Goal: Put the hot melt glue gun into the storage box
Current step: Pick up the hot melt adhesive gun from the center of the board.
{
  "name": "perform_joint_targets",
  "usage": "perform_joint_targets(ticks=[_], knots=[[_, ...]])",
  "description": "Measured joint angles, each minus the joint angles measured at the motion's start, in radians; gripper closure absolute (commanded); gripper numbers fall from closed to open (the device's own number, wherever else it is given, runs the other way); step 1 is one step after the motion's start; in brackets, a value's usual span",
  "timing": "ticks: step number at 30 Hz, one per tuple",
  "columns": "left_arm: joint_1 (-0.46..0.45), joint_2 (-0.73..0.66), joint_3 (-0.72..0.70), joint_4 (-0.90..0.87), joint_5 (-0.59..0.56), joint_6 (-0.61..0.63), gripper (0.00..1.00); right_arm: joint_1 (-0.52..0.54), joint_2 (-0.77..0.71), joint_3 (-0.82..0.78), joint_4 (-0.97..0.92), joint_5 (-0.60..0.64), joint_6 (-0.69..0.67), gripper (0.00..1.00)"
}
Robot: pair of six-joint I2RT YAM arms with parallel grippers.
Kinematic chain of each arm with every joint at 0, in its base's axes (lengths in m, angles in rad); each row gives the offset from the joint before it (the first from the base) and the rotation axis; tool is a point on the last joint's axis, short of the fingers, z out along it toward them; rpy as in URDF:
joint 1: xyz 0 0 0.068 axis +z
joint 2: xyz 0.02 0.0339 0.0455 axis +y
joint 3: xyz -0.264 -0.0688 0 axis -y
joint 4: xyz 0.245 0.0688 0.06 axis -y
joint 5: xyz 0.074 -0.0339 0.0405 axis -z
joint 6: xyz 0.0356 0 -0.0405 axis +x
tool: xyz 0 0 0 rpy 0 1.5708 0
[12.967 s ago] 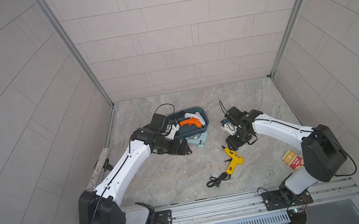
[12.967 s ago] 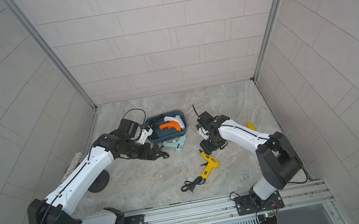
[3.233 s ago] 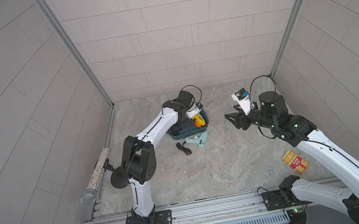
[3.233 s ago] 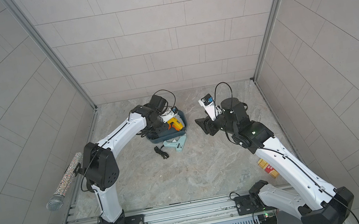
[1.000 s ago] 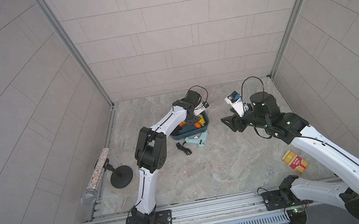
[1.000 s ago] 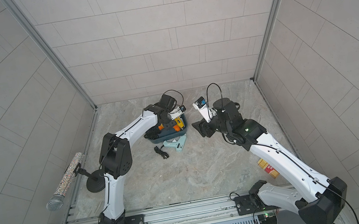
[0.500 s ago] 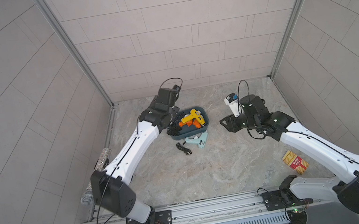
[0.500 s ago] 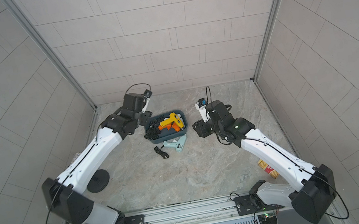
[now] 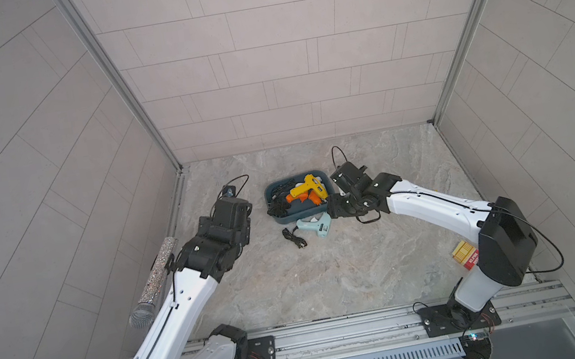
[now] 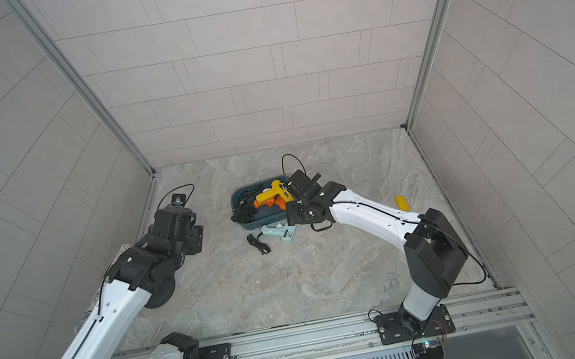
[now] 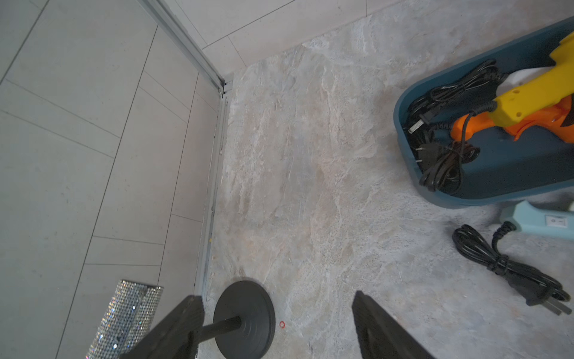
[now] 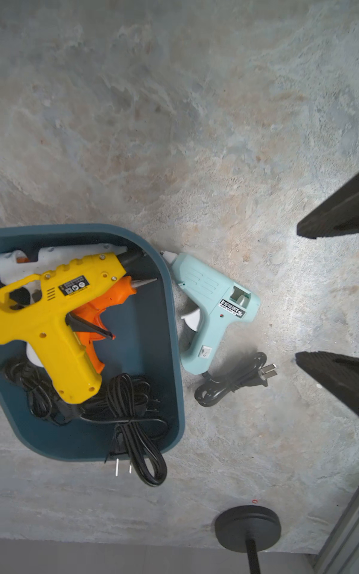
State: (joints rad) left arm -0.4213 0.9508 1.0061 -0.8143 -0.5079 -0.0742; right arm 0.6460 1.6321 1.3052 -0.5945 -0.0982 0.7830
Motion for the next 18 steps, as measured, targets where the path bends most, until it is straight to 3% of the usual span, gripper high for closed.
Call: perform_joint_targets(ticks=[8, 18], knots=[[0.000, -0.156, -0.064, -0.027, -0.005, -0.027, 0.13, 0.009, 0.149, 0.060, -0.025, 0.019, 0.083, 0.34], [0.002, -0.161, -0.083, -0.063, 0.011, -0.031, 0.13, 0.034, 0.291, 0.131, -0.022, 0.044, 0.138, 0.32]])
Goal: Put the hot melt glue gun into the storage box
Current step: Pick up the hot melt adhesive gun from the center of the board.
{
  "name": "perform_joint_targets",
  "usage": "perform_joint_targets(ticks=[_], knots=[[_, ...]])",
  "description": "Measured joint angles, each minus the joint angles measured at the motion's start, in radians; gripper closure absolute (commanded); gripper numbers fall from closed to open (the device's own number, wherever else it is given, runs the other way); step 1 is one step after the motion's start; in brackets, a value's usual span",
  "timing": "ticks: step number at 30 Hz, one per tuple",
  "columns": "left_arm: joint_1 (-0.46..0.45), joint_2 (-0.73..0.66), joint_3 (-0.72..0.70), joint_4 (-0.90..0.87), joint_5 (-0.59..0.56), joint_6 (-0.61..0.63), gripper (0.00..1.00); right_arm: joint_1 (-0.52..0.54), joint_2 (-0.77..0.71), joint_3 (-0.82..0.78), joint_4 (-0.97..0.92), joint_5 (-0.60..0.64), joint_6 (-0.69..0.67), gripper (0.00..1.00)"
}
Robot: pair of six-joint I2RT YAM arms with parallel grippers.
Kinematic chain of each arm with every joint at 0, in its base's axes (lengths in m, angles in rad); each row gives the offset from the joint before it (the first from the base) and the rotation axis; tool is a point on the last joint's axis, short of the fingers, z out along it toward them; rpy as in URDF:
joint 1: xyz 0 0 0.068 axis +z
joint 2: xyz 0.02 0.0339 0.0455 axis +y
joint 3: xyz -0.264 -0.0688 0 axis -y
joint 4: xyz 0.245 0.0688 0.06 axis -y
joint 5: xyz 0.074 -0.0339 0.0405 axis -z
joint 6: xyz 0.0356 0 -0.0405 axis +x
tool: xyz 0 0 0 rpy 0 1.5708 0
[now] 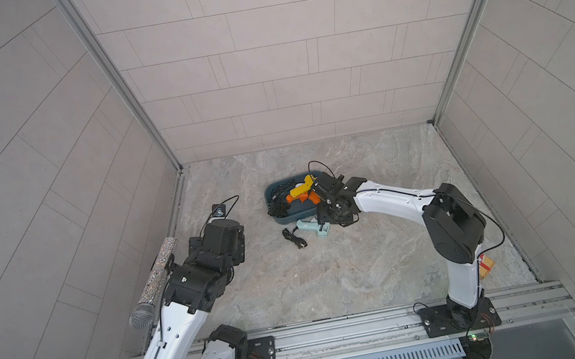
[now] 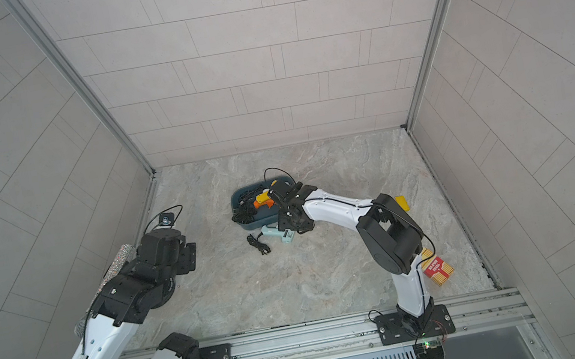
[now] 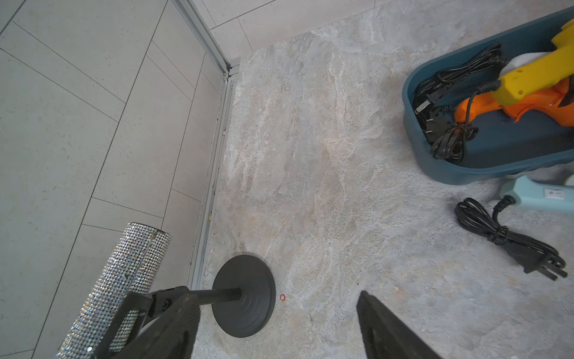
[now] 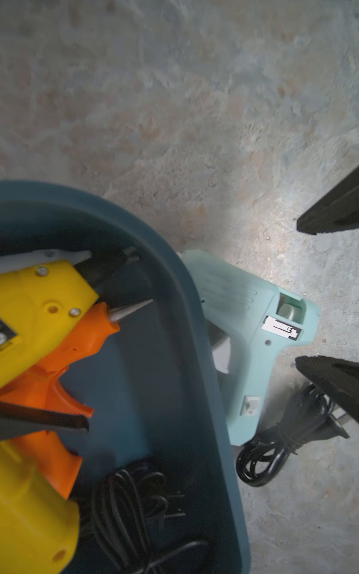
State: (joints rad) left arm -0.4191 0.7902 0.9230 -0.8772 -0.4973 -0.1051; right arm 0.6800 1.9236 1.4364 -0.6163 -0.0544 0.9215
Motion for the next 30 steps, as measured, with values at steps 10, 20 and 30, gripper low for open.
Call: perform_joint_targets(ticks=[10, 20, 30], knots=[[0.000, -0.034, 0.000, -0.022, 0.005, 0.000, 0.13, 0.000, 0.122, 0.094, 0.012, 0.069, 0.079, 0.31], [0.000, -0.026, 0.000, -0.036, 0.006, 0.000, 0.13, -0.003, 0.172, 0.113, -0.001, 0.097, 0.093, 0.36], [0.000, -0.002, 0.000, -0.036, 0.019, 0.000, 0.13, -0.026, 0.103, -0.018, 0.034, 0.104, 0.112, 0.71]])
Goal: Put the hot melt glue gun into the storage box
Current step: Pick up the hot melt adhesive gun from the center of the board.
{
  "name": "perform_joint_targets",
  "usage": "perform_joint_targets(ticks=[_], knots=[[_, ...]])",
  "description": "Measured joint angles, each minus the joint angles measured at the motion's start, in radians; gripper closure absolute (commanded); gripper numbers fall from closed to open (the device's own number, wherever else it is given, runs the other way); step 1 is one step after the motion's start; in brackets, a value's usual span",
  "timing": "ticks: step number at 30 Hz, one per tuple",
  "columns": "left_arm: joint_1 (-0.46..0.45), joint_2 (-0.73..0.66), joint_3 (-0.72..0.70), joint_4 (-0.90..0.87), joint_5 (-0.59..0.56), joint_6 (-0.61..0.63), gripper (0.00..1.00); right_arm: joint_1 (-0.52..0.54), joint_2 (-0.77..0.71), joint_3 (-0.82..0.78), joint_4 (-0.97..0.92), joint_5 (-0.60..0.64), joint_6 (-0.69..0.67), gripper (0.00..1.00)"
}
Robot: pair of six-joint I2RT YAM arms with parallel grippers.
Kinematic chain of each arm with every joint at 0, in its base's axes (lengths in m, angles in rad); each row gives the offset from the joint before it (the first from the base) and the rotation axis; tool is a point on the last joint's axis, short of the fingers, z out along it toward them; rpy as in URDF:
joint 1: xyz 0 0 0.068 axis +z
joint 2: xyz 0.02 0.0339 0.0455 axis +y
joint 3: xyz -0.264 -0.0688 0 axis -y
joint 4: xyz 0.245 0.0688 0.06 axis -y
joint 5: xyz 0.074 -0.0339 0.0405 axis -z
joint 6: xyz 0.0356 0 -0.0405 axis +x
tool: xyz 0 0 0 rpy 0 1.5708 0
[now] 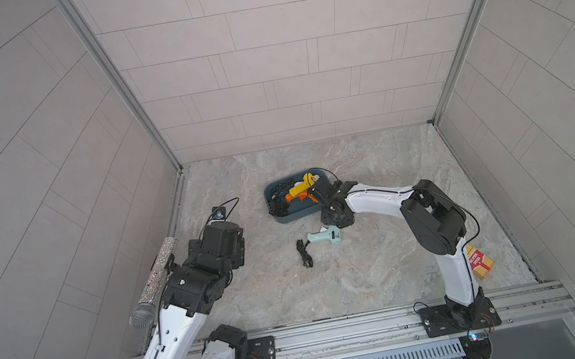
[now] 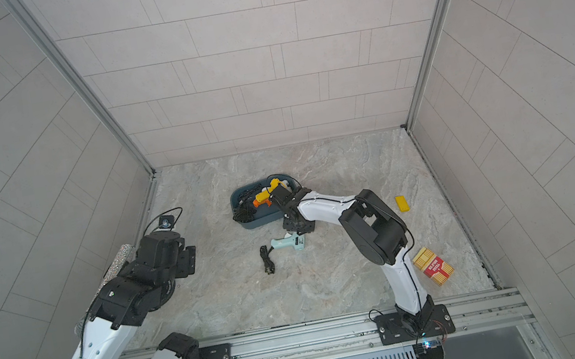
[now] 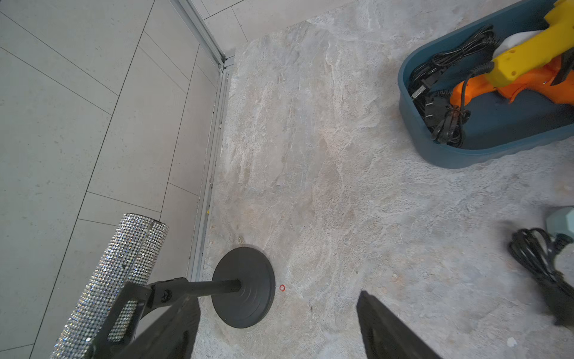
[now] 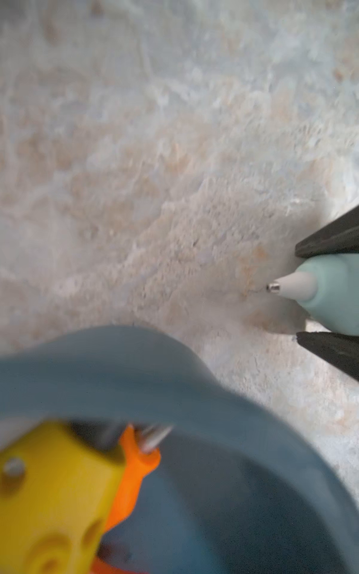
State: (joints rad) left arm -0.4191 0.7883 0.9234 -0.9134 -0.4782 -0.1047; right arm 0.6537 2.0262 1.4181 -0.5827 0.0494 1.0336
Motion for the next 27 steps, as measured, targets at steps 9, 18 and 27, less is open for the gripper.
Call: perform_joint_targets(ticks=[9, 18, 27], knots=[[0.000, 0.022, 0.010, -0.008, 0.003, 0.000, 0.13, -0.043, -0.119, -0.117, -0.012, -0.006, -0.054, 0.91], [0.000, 0.052, 0.040, -0.021, 0.018, -0.001, 0.13, -0.059, -0.332, -0.129, -0.024, 0.009, -0.183, 0.98], [0.000, 0.113, 0.075, -0.017, 0.092, -0.013, 0.13, -0.059, -0.447, -0.130, -0.011, 0.061, -0.338, 1.00]])
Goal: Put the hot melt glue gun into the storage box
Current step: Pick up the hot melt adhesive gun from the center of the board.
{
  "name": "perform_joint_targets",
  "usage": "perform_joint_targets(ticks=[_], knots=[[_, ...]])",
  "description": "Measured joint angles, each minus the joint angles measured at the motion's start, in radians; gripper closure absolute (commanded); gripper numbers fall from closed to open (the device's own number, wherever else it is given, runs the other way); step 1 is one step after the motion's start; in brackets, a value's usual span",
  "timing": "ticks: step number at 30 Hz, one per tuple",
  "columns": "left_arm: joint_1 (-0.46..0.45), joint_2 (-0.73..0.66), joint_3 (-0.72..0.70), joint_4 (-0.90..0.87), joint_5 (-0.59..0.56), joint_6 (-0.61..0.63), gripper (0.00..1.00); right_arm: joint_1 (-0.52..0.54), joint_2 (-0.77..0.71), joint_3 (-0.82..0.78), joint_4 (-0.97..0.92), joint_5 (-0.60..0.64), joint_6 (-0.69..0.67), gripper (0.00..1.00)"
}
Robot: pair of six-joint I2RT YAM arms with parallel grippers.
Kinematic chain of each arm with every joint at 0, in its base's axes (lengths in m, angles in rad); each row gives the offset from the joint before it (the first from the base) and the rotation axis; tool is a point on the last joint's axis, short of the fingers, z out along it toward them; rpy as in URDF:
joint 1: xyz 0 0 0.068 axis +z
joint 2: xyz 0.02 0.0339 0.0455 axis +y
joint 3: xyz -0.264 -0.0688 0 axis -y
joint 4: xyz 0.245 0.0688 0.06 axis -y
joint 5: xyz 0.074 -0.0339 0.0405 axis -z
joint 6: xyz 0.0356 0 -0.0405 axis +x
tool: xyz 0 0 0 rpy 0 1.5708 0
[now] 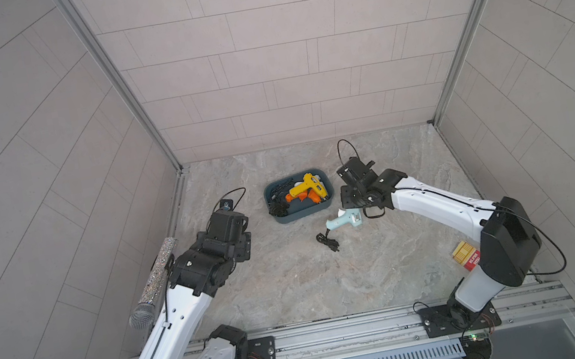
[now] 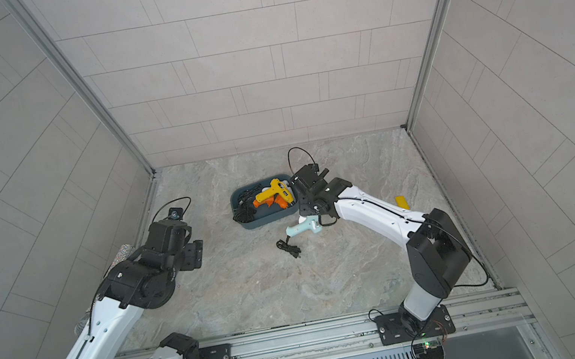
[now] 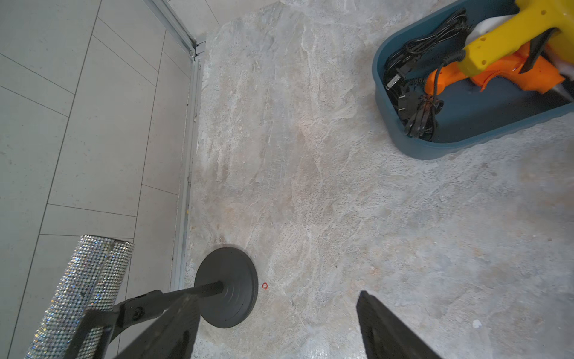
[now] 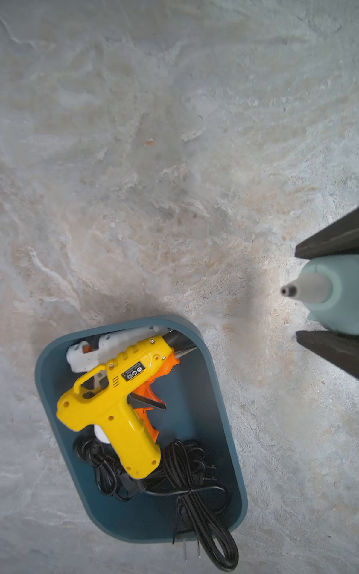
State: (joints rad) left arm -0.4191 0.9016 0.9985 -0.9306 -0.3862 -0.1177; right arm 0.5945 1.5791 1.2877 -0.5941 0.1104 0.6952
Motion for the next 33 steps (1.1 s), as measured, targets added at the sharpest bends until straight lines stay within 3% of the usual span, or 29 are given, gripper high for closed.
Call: perform_joint_targets(ticks=[5, 9, 15, 24, 28, 33], knots=[[0.000, 0.032, 0.024, 0.012, 0.093, -0.008, 0.13, 0.000, -0.049, -0.019, 0.060, 0.012, -0.095, 1.00], [0.002, 0.084, 0.064, 0.054, 0.243, -0.036, 0.13, 0.000, -0.078, -0.034, 0.143, 0.010, -0.176, 1.00], [0.026, 0.229, 0.129, 0.204, 0.600, -0.168, 0.16, -0.007, -0.142, -0.108, 0.395, -0.025, -0.281, 1.00], [0.155, 0.506, 0.011, 0.808, 1.226, -0.680, 0.25, -0.087, -0.174, -0.148, 0.742, -0.275, -0.290, 1.00], [0.191, 0.610, -0.006, 1.085, 1.379, -0.906, 0.25, -0.106, -0.177, -0.150, 0.836, -0.392, -0.244, 1.00], [0.200, 0.702, -0.008, 1.504, 1.484, -1.224, 0.26, -0.117, -0.178, -0.149, 0.902, -0.502, -0.202, 1.00]])
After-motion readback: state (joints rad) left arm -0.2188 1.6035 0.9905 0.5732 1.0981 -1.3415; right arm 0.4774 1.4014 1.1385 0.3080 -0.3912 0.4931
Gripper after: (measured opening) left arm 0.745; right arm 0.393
